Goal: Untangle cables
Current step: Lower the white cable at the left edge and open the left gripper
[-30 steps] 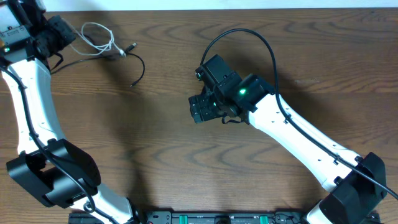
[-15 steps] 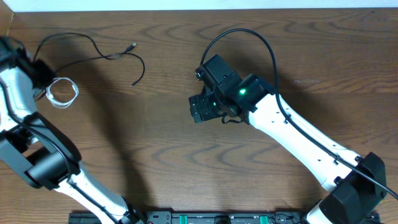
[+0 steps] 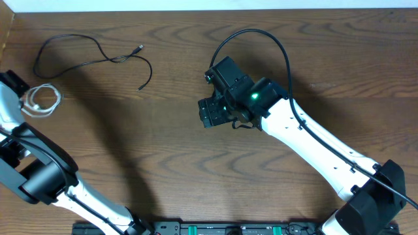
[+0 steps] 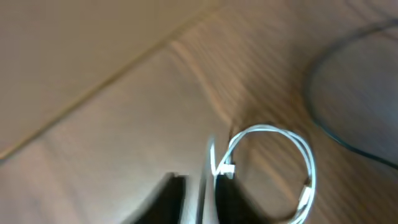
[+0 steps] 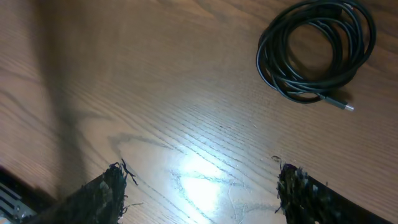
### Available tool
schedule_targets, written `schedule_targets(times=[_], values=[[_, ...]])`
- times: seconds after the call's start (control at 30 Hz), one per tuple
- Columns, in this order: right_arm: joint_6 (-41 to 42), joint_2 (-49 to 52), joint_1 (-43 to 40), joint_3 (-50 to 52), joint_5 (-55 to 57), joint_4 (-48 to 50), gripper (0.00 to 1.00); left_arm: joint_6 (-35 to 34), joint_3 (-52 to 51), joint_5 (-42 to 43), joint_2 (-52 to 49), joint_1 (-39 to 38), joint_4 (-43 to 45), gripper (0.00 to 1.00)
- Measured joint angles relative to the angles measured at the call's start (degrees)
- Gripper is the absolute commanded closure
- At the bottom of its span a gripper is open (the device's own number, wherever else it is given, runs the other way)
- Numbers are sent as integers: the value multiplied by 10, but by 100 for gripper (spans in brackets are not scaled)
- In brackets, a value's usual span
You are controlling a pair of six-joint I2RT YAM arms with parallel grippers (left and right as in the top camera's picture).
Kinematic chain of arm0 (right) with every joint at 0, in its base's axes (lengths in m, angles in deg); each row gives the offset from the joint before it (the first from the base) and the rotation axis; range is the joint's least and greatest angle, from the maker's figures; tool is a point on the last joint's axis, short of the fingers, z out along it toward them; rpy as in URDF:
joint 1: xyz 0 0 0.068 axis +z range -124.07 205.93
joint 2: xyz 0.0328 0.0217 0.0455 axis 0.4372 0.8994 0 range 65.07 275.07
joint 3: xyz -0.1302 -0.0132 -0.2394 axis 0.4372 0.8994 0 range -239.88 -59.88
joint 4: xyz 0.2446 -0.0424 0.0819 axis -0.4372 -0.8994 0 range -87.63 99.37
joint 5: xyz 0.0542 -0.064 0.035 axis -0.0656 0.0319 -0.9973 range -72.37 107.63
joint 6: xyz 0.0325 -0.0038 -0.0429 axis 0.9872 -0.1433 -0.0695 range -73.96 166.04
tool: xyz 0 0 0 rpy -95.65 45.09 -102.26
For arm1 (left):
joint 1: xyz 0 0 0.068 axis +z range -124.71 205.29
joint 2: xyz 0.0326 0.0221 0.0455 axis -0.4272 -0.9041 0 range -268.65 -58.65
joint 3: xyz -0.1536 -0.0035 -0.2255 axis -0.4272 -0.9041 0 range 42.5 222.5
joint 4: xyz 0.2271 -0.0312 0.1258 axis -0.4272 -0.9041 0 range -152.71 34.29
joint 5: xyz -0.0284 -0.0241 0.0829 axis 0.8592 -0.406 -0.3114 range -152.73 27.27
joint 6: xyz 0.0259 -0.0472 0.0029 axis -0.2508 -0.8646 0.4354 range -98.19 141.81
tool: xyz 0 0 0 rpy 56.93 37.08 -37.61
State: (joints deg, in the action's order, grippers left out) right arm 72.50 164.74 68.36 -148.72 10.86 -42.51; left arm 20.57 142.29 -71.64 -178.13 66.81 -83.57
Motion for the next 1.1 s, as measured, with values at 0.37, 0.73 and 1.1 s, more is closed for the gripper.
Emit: schedule_targets(times=[0.37, 0.73, 1.1], values=[[0, 0, 0, 0, 0, -5, 20, -46, 2, -68, 7, -2, -105, 6], [0, 0, 0, 0, 0, -19, 19, -50, 2, 66, 7, -49, -146, 18], [0, 0, 0, 0, 0, -19, 18, -65, -28, 71, -10, -82, -140, 68]])
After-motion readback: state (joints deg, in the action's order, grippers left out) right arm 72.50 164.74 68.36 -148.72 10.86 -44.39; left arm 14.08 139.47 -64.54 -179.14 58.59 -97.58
